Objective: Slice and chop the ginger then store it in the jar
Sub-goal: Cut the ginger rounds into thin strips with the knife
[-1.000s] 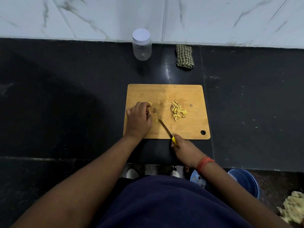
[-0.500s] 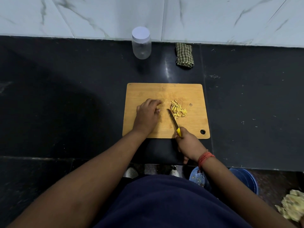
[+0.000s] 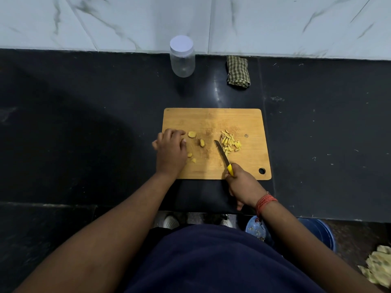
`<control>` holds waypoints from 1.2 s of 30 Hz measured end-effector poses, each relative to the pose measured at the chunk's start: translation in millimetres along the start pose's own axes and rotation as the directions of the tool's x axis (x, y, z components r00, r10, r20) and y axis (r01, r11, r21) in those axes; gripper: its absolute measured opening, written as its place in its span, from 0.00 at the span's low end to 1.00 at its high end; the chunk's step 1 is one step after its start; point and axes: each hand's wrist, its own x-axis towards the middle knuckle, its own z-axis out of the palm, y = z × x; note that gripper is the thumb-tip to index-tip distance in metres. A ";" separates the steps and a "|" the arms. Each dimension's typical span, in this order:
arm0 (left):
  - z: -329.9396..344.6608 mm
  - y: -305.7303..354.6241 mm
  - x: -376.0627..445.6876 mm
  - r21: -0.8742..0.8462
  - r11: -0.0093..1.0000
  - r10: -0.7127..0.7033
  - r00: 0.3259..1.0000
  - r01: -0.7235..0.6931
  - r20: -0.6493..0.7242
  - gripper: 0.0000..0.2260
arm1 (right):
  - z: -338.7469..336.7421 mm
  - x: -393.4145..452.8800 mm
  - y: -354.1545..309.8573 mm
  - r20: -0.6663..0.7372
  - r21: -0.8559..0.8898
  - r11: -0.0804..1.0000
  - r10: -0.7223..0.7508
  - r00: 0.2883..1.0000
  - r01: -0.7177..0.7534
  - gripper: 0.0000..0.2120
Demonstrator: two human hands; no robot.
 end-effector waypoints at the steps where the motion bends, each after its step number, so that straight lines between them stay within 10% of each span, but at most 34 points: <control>1: -2.0 -4.9 0.2 -0.003 0.999 -0.039 0.999 0.039 -0.012 0.10 | 0.1 0.9 -0.9 0.004 0.004 1.000 -0.001 1.000 0.001 0.08; 36: -10.6 0.2 10.8 0.132 0.985 0.096 0.989 -0.111 0.117 0.05 | -4.7 10.1 -4.5 0.018 -0.001 1.000 -0.020 1.000 0.020 0.06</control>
